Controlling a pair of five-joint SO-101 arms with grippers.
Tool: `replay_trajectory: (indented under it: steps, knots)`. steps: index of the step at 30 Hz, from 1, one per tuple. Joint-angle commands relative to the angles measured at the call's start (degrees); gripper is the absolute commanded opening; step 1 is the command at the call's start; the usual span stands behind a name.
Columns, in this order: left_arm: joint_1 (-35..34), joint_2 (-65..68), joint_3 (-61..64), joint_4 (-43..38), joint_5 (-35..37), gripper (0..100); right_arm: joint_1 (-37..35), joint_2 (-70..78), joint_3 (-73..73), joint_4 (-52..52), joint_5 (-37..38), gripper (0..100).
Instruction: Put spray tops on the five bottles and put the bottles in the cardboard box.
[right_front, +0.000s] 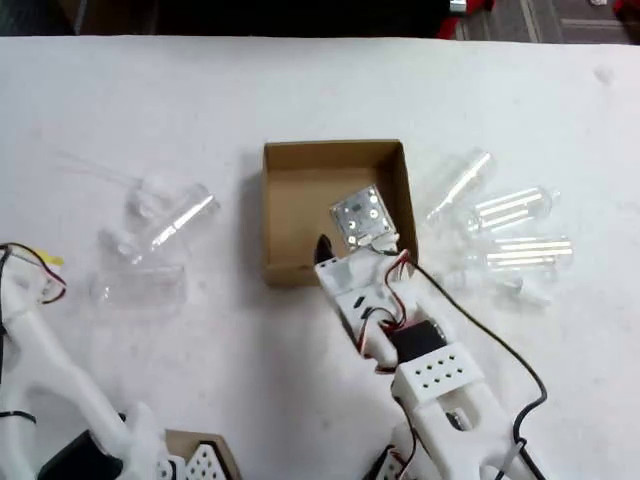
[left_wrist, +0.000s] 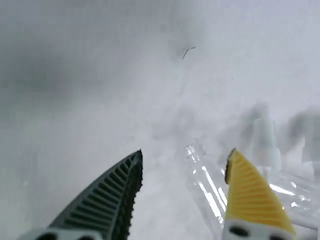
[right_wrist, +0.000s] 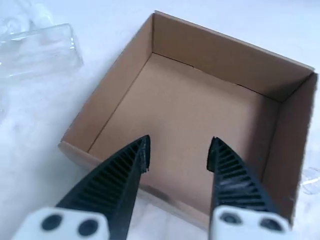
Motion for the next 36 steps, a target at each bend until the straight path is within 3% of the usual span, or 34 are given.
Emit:
replay_trajectory:
  steps: [1, 8, 11, 18, 26, 36]
  knots:
    - [0.75, -0.22, 3.52, -7.38, 1.85, 27, -0.66, 0.22, -0.35, -1.36, 0.0, 17.2]
    - [5.49, 0.48, 4.13, -7.38, 2.37, 27, -0.84, 0.22, -0.35, -1.36, 0.0, 17.3]
    - [7.52, 4.79, 3.25, -7.74, 6.86, 24, -0.84, 0.22, -0.35, -1.36, 0.0, 17.3]
    - [5.93, 13.58, -3.96, -1.49, 9.76, 24, -0.75, 0.22, -0.35, -1.36, 0.0, 17.3]
    - [6.02, 21.76, -4.48, -7.21, 12.48, 24, -0.92, 0.22, -0.35, -1.36, 0.0, 17.3]
    - [6.37, 26.33, -7.65, -5.01, 13.8, 24, -0.92, 0.22, -0.35, -1.36, 0.0, 17.3]
